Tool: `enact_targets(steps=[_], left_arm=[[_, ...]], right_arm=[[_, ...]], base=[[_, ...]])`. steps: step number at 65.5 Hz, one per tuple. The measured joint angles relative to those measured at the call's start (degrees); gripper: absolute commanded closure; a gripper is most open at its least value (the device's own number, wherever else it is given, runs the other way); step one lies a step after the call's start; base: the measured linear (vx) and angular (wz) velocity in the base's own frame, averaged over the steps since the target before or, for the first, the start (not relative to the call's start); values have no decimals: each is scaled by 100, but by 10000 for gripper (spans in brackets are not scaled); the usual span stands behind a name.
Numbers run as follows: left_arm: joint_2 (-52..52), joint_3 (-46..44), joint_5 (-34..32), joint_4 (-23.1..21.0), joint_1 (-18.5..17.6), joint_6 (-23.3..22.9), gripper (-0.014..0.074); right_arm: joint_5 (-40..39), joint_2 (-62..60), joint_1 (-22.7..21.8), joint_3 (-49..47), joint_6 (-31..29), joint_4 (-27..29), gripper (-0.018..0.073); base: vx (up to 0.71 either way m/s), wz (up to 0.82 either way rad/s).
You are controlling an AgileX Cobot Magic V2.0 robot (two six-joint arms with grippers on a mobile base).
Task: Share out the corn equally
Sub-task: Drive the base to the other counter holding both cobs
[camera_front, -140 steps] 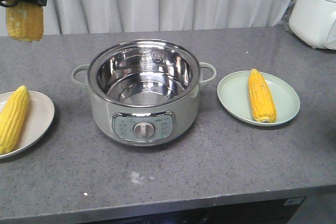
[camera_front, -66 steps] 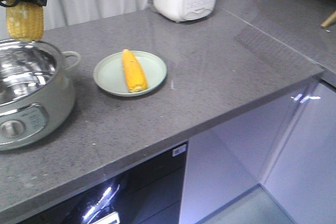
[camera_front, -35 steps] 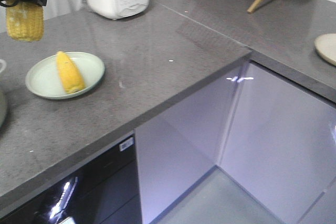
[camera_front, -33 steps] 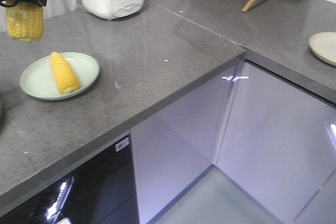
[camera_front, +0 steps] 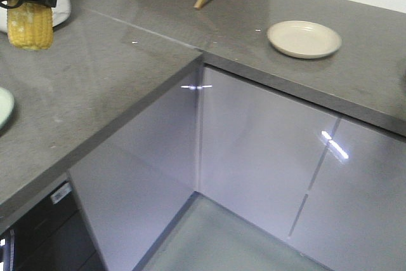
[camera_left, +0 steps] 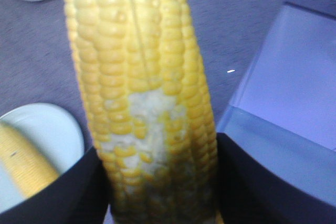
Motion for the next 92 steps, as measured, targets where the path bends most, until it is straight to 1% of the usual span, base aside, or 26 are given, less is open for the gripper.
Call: enact_targets(steps=[37,92], left_arm=[[0,0,0,0,0,0,485],[0,0,0,0,0,0,485]], right_arm=[[0,0,0,0,0,0,387],[0,0,0,0,0,0,387]], base=[[5,-42],[7,-22]])
